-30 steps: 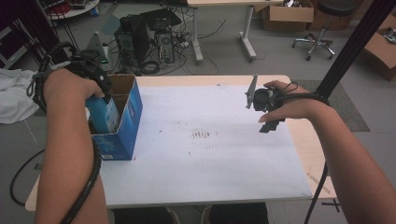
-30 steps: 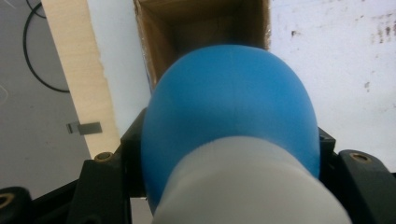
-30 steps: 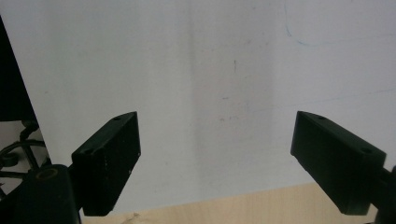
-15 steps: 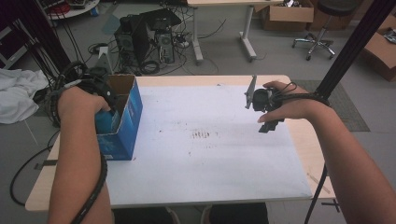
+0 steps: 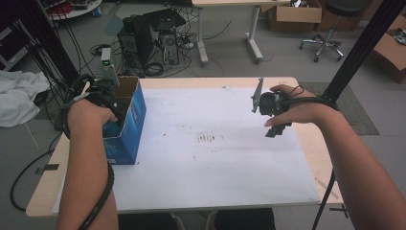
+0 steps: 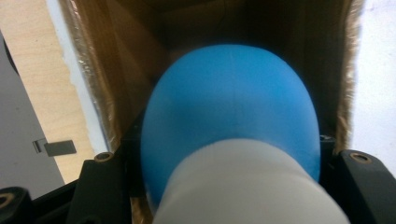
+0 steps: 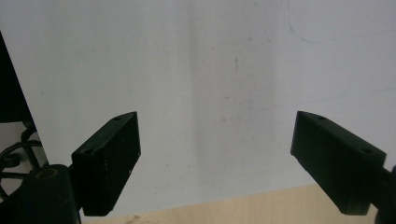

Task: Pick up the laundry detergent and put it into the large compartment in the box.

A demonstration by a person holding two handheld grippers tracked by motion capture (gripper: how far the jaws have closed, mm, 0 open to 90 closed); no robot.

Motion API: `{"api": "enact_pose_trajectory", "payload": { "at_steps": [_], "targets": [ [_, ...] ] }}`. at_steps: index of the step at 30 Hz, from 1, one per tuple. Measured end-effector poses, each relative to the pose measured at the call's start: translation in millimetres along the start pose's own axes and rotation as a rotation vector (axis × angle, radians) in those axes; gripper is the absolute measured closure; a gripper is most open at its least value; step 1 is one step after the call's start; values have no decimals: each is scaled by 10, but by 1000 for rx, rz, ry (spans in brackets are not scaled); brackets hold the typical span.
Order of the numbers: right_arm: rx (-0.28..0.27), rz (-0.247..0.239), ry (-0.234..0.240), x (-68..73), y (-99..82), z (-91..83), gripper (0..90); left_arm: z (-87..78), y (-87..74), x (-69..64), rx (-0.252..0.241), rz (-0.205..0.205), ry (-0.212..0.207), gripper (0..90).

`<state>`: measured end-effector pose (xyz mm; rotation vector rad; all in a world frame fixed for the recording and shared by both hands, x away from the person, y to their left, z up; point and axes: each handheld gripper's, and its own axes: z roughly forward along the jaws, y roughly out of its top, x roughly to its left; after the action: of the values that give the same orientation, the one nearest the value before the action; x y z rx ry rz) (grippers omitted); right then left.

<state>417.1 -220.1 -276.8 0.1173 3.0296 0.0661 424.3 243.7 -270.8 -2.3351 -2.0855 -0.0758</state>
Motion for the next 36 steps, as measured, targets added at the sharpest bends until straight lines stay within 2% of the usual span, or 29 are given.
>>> {"api": "enact_pose_trajectory", "payload": {
  "at_steps": [3, 10, 18, 26, 32, 36],
  "targets": [
    [2, 1, 3, -3, -8, 15, 159, 100, 2, -15, 10, -5, 4, 391],
    [0, 2, 4, -16, -6, 21, 159, 192, 8, -31, 16, -3, 16, 390],
    [8, -9, 2, 4, 16, 14, 159, 197, 12, -28, 6, -6, 16, 390],
    [10, 1, -3, 7, 6, -15, 159, 200, -2, 20, 7, -28, -3, 384],
    [16, 4, -2, 7, 1, -20, 159, 195, -4, 14, 1, -26, 4, 378],
    [15, 9, 0, 5, -4, -11, 159, 153, 1, 7, -11, -12, 23, 357]
  ]
}}
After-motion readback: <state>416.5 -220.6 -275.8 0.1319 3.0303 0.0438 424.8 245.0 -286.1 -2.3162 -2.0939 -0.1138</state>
